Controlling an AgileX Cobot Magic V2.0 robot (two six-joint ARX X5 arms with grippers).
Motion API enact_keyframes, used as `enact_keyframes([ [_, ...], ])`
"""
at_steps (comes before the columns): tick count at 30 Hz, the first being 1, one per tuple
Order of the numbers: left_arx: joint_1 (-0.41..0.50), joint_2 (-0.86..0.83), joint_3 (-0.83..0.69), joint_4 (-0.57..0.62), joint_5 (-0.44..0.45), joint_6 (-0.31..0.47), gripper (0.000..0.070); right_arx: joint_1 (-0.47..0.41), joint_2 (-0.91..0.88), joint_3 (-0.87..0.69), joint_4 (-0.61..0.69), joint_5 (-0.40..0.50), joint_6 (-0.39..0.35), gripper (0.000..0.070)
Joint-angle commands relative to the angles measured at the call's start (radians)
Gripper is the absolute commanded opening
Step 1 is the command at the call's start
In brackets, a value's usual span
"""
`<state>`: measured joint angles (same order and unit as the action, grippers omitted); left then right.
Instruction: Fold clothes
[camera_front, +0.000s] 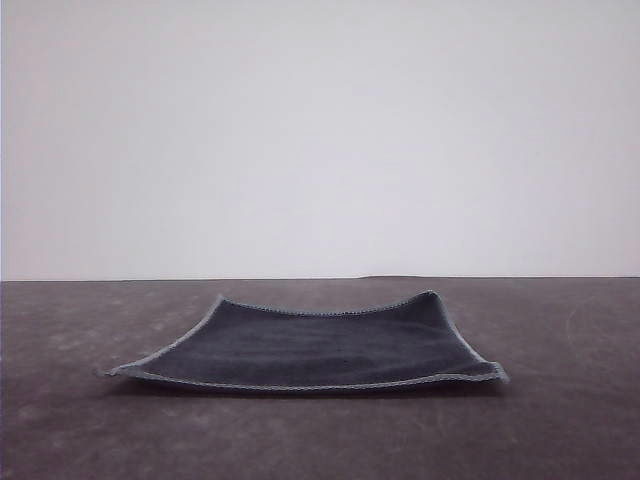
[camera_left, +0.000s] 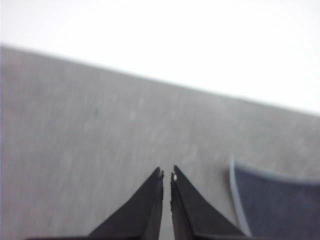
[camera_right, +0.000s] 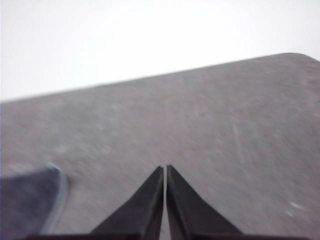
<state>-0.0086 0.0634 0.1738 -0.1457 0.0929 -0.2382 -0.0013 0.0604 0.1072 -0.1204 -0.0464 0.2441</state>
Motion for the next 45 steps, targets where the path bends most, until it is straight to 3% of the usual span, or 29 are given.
enact_keyframes([
  [1, 0.001, 0.054, 0.066, 0.008, 0.004, -0.024, 0.0013, 0.001, 0.05, 0.052, 0.015, -0.028, 0.063, 0.0002],
  [6, 0.001, 0.329, 0.255, -0.057, 0.02, -0.025, 0.0015, 0.001, 0.29, 0.219, 0.006, -0.144, 0.069, 0.0002],
  [12, 0.0, 0.711, 0.498, -0.095, 0.149, 0.019, 0.0015, 0.004, 0.639, 0.468, -0.047, -0.281, 0.023, 0.0002],
  [20, -0.016, 1.08, 0.728, -0.1, 0.263, 0.071, 0.0016, 0.034, 1.023, 0.705, -0.122, -0.354, -0.063, 0.0002],
  [32, -0.028, 1.313, 0.768, -0.126, 0.463, 0.073, 0.0016, 0.083, 1.324, 0.725, -0.135, -0.433, -0.078, 0.0003],
  [39, -0.033, 1.324, 0.768, -0.133, 0.487, 0.072, 0.0042, 0.092, 1.336, 0.725, -0.135, -0.436, -0.088, 0.0009],
  [41, -0.033, 1.324, 0.768, -0.136, 0.487, 0.073, 0.0131, 0.092, 1.336, 0.725, -0.135, -0.436, -0.088, 0.0108],
  [43, -0.033, 1.324, 0.768, -0.145, 0.484, 0.073, 0.0286, 0.092, 1.336, 0.725, -0.135, -0.436, -0.088, 0.0292],
  [45, -0.033, 1.324, 0.768, -0.154, 0.483, 0.073, 0.0416, 0.092, 1.336, 0.725, -0.135, -0.436, -0.088, 0.0429],
])
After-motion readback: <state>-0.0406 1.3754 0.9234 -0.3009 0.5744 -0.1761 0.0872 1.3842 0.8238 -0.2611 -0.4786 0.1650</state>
